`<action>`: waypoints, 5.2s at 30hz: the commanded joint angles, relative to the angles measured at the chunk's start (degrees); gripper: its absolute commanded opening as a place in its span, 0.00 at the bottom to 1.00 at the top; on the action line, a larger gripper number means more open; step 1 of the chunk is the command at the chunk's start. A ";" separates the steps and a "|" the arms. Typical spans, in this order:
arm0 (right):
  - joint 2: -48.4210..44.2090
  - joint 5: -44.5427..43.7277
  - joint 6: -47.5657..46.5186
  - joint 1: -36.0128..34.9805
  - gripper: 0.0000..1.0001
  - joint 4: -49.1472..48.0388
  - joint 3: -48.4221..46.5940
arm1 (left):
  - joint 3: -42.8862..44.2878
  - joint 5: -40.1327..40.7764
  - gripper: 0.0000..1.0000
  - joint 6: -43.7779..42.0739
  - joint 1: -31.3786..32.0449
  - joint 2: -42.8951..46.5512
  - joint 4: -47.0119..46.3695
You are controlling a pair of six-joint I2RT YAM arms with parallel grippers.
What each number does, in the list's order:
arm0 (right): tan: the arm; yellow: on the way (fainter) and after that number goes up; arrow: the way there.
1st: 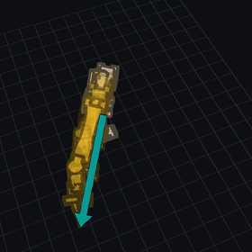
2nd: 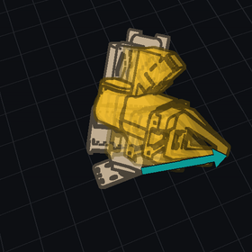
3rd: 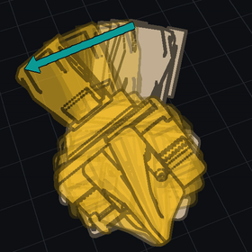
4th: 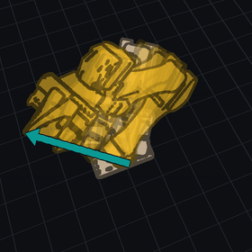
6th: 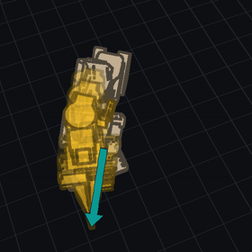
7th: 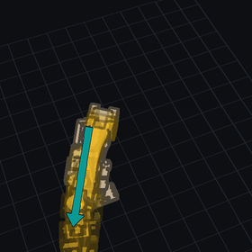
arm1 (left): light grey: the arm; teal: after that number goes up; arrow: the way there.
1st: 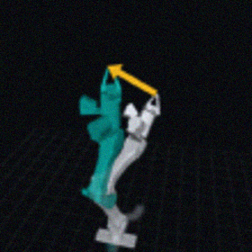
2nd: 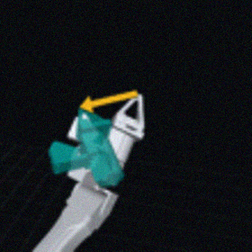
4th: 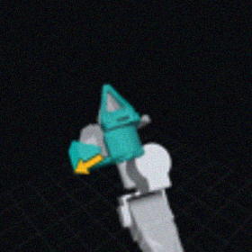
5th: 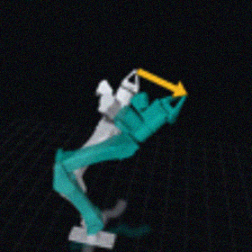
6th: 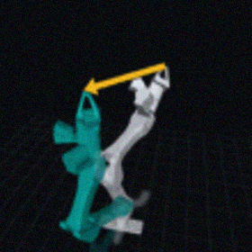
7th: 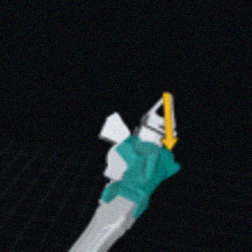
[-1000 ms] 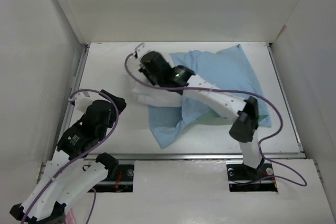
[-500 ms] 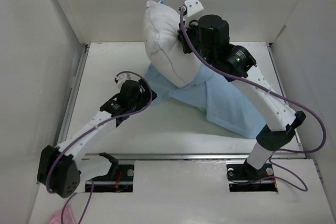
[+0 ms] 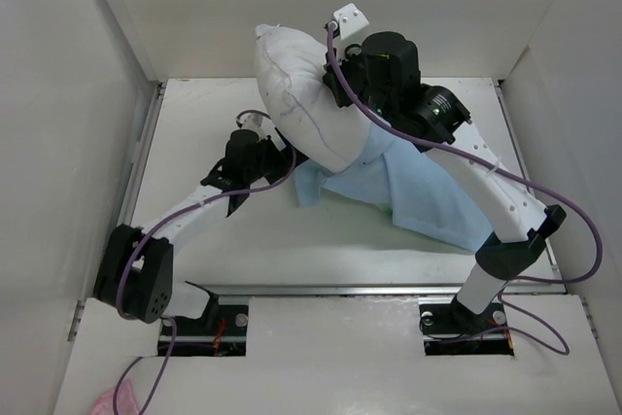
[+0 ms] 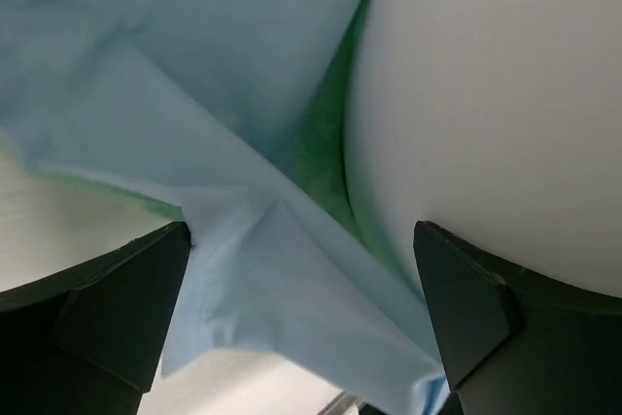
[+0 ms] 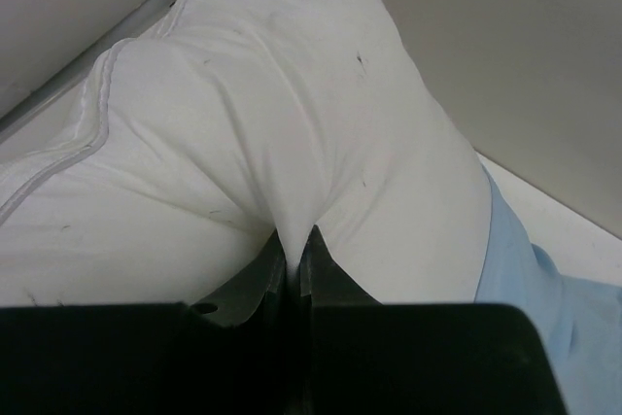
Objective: Put the pillow into the pillowcase
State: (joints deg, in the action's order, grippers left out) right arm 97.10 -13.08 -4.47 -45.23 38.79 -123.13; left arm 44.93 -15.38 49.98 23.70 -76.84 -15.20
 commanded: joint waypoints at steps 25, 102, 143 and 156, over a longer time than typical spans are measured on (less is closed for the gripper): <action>-8.24 -21.32 -0.36 -5.38 0.00 -5.13 31.26 | -4.67 -0.03 0.00 -8.48 -4.71 18.72 6.44; 8.19 35.38 13.43 -1.52 0.00 -15.41 21.18 | 21.09 -6.33 0.00 -18.86 11.27 -15.89 6.32; -29.79 -8.02 46.33 17.64 1.00 -0.53 62.84 | 37.09 4.23 0.17 -23.26 1.43 -29.94 22.06; -10.64 5.96 20.77 17.11 1.00 -23.13 51.69 | 3.25 -10.02 0.00 -24.84 15.40 -4.05 13.26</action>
State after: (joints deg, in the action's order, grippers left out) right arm 82.48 -18.44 23.83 -26.35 31.86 -66.78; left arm 52.38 -14.72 26.39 33.61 -87.90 -4.08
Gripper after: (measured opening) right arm 0.998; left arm 0.003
